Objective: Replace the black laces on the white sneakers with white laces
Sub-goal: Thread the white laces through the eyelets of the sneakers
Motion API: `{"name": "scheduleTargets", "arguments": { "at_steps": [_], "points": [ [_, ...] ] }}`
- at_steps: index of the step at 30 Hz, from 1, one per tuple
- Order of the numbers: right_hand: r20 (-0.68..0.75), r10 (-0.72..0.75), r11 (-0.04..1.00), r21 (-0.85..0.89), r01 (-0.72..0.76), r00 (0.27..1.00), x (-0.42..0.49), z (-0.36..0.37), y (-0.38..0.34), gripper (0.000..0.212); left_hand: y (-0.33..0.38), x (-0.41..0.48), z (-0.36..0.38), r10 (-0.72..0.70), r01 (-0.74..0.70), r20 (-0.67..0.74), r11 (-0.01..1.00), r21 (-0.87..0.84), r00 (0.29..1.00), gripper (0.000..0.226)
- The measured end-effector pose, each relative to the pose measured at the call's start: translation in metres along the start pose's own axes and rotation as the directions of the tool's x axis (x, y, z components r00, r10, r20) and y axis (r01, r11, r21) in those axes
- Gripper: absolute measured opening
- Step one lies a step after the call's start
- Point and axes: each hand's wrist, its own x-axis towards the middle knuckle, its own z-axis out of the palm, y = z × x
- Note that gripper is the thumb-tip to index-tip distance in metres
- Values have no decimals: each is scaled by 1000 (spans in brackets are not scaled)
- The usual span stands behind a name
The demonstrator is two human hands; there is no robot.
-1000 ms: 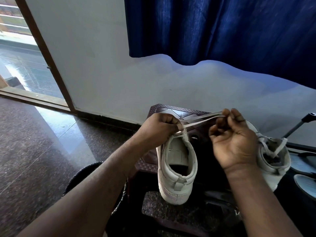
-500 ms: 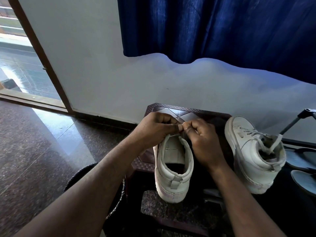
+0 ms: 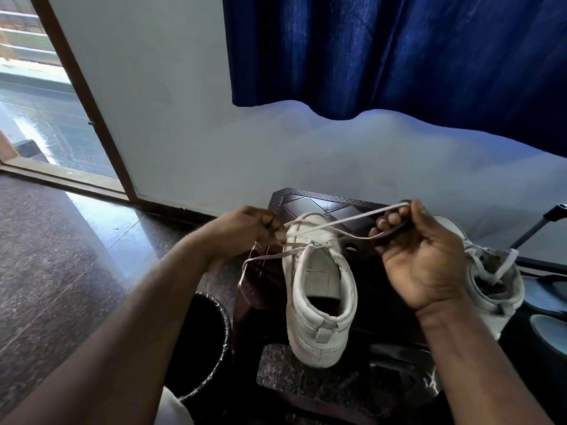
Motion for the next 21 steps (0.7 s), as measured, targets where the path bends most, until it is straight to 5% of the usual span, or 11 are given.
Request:
{"name": "scheduleTargets", "arguments": {
  "at_steps": [3, 7, 10, 17, 21],
  "points": [
    [-2, -86, 972, -219, 84, 996, 0, 5, 11, 15, -4, 0, 5, 26, -26, -3, 999, -21, 1000, 7],
    [93, -124, 847, -508, 155, 988, -12, 21, 22, 21, 9, 8, 27, 240, -250, -90, 960, -125, 966, 34],
    [143, -136, 775, -601, 195, 980, -18, 26, 23, 20, 18, 11, 43, 357, -353, -101, 934, 49, 929, 22],
    [152, -122, 807, -560, 187, 981, -20, 25, 21, 19, 22, 17, 52, 509, -446, -135, 833, 329, 850, 7],
    [66, -113, 915, -382, 130, 991, -16, 25, 14, 18, 14, 13, 27, 470, -185, -255, 704, 685, 845, 15]
  ]
}}
